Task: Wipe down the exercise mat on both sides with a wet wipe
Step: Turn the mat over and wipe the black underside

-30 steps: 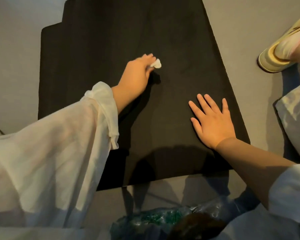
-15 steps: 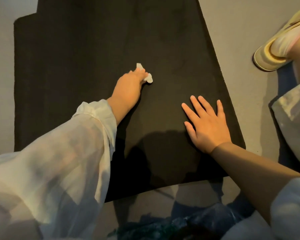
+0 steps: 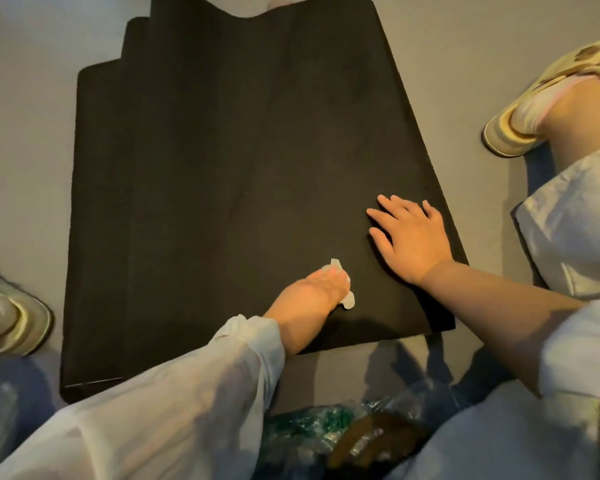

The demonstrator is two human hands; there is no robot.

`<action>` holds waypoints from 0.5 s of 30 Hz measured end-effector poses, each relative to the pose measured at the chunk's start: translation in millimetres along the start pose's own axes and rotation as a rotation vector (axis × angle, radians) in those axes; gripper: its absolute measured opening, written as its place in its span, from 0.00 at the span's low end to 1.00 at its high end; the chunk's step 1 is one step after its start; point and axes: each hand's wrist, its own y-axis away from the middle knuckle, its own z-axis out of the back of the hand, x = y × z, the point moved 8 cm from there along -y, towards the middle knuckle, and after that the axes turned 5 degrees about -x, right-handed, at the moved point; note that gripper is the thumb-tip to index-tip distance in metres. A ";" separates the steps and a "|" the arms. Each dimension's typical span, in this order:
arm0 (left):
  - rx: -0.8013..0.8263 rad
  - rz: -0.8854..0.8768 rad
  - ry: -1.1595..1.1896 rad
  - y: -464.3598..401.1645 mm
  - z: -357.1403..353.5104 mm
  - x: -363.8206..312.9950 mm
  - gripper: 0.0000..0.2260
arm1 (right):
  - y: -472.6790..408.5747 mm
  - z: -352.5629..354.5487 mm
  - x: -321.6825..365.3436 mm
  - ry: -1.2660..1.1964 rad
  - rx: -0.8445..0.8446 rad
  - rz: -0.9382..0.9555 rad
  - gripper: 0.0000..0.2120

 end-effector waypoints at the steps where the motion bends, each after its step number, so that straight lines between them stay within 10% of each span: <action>1: 0.014 0.003 -0.006 4.1 -4.0 1.3 0.22 | -2.5 8.6 -2.9 -0.041 -0.036 0.003 0.21; 9: 0.254 -0.273 -0.259 30.7 -11.0 -27.1 0.13 | 16.3 -14.6 -28.3 0.017 0.064 -0.028 0.27; 15: -0.268 -0.241 0.032 -41.8 91.1 -39.0 0.11 | 17.2 -19.0 -25.7 -0.037 0.010 -0.034 0.28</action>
